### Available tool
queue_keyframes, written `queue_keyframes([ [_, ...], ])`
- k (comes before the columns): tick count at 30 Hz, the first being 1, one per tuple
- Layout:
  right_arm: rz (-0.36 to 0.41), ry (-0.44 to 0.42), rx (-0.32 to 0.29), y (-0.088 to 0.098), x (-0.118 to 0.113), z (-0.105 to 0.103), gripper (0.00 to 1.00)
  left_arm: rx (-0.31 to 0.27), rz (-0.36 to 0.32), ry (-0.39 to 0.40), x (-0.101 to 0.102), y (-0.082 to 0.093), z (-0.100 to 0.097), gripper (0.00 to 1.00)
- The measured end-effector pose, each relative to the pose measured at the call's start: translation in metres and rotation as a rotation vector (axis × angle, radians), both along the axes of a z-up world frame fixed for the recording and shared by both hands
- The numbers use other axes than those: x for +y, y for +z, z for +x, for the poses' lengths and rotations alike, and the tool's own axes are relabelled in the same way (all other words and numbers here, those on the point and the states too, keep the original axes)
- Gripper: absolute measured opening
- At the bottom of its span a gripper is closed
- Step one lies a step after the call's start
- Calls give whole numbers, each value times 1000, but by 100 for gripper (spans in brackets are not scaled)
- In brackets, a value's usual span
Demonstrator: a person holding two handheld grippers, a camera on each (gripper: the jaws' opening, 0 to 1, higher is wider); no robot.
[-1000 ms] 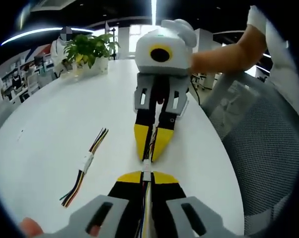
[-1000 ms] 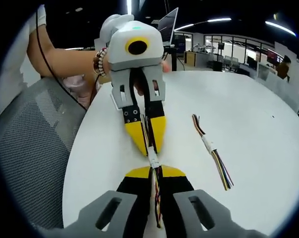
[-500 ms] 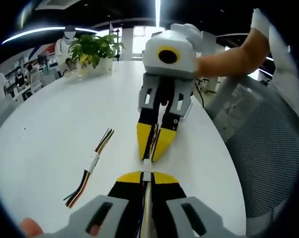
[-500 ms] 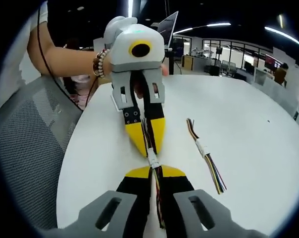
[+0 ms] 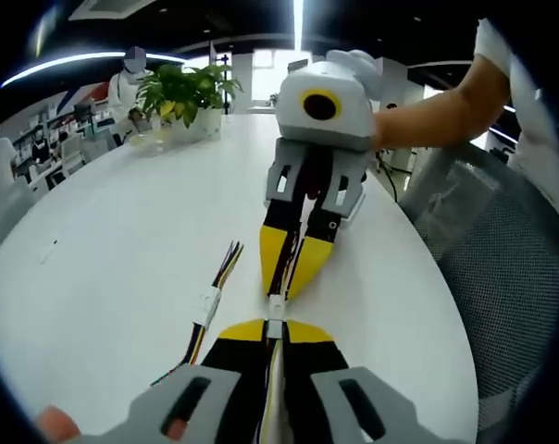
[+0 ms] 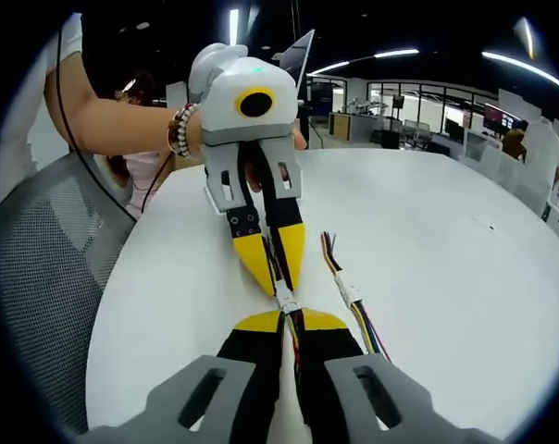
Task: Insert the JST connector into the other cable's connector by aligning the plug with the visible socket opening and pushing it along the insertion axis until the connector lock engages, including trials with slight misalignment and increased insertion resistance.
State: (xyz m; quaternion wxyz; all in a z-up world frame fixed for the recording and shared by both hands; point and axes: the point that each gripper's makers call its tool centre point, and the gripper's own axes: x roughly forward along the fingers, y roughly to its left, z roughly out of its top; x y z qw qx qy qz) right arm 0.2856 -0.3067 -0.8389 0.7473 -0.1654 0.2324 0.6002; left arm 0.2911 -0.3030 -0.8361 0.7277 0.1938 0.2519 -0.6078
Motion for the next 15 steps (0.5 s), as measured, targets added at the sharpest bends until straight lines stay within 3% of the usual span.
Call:
queue_keyframes([
  [15, 39, -56, 13, -8, 0, 23, 2, 7, -10, -6, -1, -9, 24, 0],
])
